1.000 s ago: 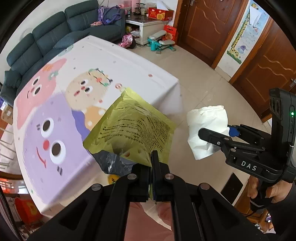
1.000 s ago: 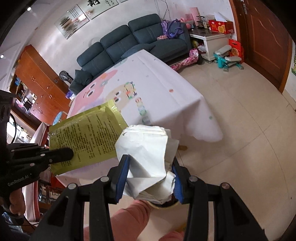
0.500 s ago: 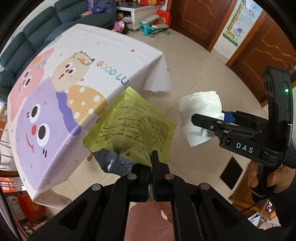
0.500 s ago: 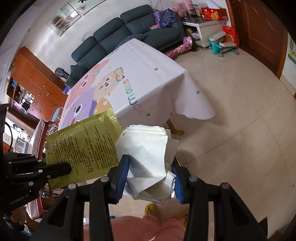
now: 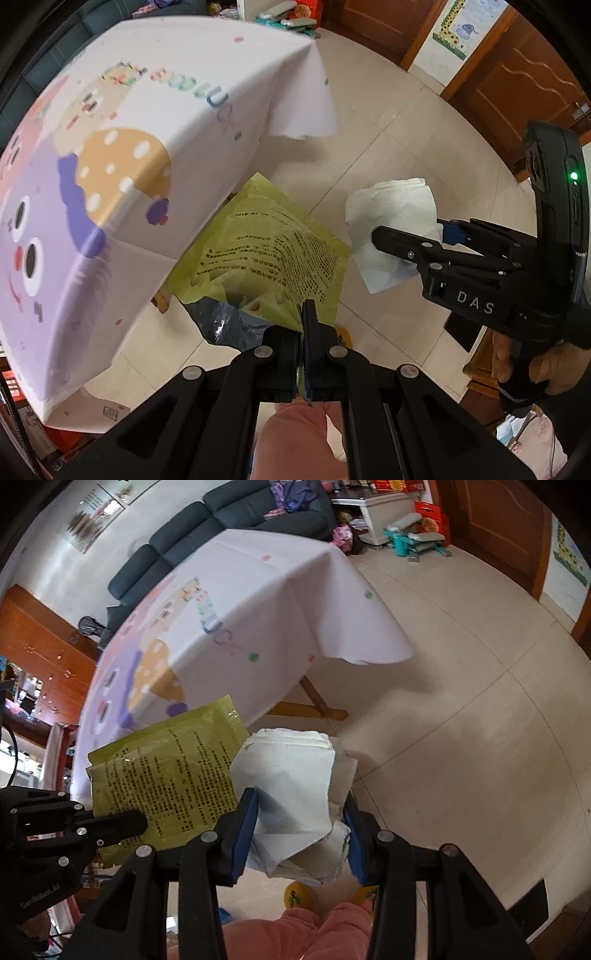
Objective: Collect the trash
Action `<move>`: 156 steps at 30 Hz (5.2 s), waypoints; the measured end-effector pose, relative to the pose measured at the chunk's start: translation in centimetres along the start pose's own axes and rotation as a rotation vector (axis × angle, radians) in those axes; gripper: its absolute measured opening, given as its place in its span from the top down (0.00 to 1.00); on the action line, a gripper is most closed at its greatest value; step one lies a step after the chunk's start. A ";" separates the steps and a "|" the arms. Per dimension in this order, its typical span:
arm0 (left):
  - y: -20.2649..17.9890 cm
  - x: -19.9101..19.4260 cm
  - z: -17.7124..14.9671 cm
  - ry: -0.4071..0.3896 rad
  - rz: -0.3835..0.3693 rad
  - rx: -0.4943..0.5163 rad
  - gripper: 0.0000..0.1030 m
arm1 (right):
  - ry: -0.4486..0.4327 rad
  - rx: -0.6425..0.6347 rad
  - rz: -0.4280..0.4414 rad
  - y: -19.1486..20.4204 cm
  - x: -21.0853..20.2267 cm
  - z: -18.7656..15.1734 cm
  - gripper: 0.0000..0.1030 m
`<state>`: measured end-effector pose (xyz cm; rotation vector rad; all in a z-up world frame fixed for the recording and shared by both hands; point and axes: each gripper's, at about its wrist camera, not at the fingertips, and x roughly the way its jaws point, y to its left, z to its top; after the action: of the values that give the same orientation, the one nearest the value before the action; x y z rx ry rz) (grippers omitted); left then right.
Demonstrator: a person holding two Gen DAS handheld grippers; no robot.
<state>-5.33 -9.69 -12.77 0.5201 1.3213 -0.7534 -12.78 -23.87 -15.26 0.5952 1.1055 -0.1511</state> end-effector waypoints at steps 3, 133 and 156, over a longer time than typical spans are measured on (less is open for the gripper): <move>0.6 2.2 -0.3 0.009 0.002 -0.004 1.00 | 0.017 0.005 -0.019 -0.3 1.6 -0.9 0.58; 6.6 -16.9 -6.0 -0.446 0.388 -0.740 0.15 | -0.134 -0.454 -0.053 15.3 -12.1 7.6 0.13; 6.6 -17.0 -6.7 -0.449 0.392 -0.765 0.15 | -0.154 -0.491 -0.043 15.9 -12.6 7.3 0.13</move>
<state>-6.07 2.77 2.09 -0.0213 0.9420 -0.0009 -6.34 -16.54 3.99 0.1183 0.9589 0.0390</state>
